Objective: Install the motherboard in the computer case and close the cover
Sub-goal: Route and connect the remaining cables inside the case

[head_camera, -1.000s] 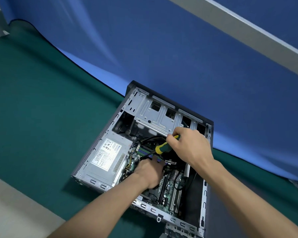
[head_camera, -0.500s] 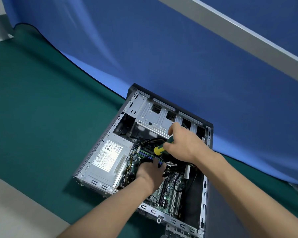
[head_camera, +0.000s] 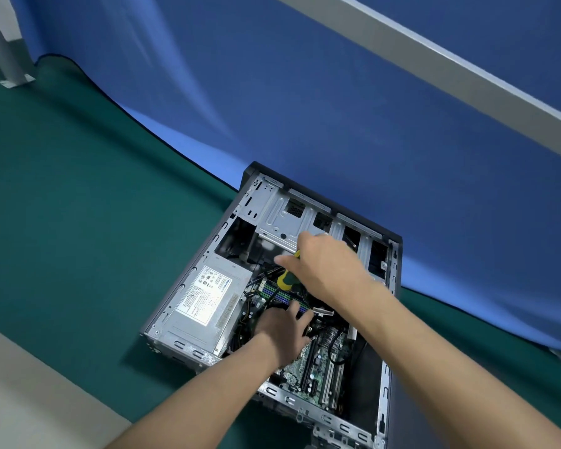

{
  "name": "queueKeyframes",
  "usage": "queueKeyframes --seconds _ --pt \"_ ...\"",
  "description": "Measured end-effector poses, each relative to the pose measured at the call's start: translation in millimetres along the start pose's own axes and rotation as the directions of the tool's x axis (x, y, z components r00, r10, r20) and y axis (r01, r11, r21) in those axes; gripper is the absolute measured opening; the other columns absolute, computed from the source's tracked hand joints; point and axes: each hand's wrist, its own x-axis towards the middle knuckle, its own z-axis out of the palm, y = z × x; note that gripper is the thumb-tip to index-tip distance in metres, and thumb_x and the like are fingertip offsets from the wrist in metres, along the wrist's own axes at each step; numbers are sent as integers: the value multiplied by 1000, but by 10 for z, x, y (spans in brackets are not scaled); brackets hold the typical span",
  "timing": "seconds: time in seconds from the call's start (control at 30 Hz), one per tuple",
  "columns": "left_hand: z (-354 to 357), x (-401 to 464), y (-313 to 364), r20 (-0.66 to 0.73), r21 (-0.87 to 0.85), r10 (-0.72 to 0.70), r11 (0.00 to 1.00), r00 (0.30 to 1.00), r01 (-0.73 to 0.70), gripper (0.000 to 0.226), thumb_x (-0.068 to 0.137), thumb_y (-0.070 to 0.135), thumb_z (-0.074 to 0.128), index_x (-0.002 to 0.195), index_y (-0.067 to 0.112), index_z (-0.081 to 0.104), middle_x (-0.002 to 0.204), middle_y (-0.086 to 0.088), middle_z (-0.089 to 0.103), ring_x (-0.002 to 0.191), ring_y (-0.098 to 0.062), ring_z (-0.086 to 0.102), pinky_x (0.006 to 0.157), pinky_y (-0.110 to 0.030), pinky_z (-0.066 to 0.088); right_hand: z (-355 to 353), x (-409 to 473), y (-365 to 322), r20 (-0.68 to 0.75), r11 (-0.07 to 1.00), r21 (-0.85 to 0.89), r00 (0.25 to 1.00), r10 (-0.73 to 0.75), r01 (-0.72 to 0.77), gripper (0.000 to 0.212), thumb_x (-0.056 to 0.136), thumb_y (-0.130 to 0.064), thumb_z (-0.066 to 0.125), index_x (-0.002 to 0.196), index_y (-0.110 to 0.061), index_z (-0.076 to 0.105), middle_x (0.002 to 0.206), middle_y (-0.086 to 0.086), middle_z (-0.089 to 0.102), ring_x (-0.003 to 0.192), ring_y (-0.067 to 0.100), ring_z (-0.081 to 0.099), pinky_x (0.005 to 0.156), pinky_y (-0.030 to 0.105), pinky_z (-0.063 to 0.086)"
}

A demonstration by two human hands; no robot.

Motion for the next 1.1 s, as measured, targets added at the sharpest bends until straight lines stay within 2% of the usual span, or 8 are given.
queueKeyframes --seconds 0.13,0.3,0.47,0.67,0.77,0.9,0.97,1.1 --pt "-43 -48 -19 -11 -125 -20 992 1000 18 66 97 54 29 149 21 7 156 -14 6 94 -35 60 76 -39 54 11 16 -31 131 963 268 990 -53 16 36 94 -20 53 126 -19 37 116 7 50 92 30 56 77 37 46" --pt "-45 -56 -10 -45 -133 -25 991 999 19 63 96 49 37 146 18 14 150 -17 20 88 -34 62 74 -40 54 -38 37 -42 73 979 198 996 -53 38 18 95 -23 55 108 -11 51 98 9 59 72 27 49 60 30 37" --pt "-2 -20 -7 -65 -119 -29 993 997 21 59 96 48 38 141 13 26 148 -17 26 89 -34 62 77 -42 54 -6 16 -108 -8 999 12 999 40 -40 35 98 -41 47 87 -8 42 64 1 42 69 26 49 47 30 28" --pt "41 2 4 -90 -127 -51 991 995 39 57 94 49 41 139 15 30 139 -15 36 86 -32 61 74 -41 53 -42 34 -141 135 978 181 988 79 -103 27 96 -22 51 117 -8 41 114 13 55 95 34 58 70 35 41" --pt "29 3 16 -71 -122 -79 990 994 70 48 95 48 41 127 12 44 125 -15 50 87 -31 62 75 -41 53 -11 38 -191 -4 993 30 993 115 -115 19 100 -23 48 106 -5 52 107 12 64 96 32 62 65 30 39" --pt "71 35 35 -83 -124 -70 991 994 59 59 95 50 38 142 18 23 142 -18 28 81 -30 62 66 -38 51 -105 74 -154 121 981 92 979 162 -174 18 95 -18 49 109 -8 42 96 8 56 81 29 56 54 28 35" --pt "86 61 44 -85 -112 -72 992 994 62 60 95 50 38 143 18 21 144 -18 25 82 -30 61 65 -37 50 -95 73 -144 107 989 58 986 129 -136 10 93 -13 49 94 -9 40 79 5 52 71 26 50 46 28 27" --pt "100 78 45 -64 -94 -91 992 994 85 56 96 50 36 138 14 31 142 -16 31 91 -30 60 69 -38 50 -44 69 -176 5 987 -78 990 143 -142 35 97 -23 50 67 -11 37 65 1 42 58 21 45 43 25 22"
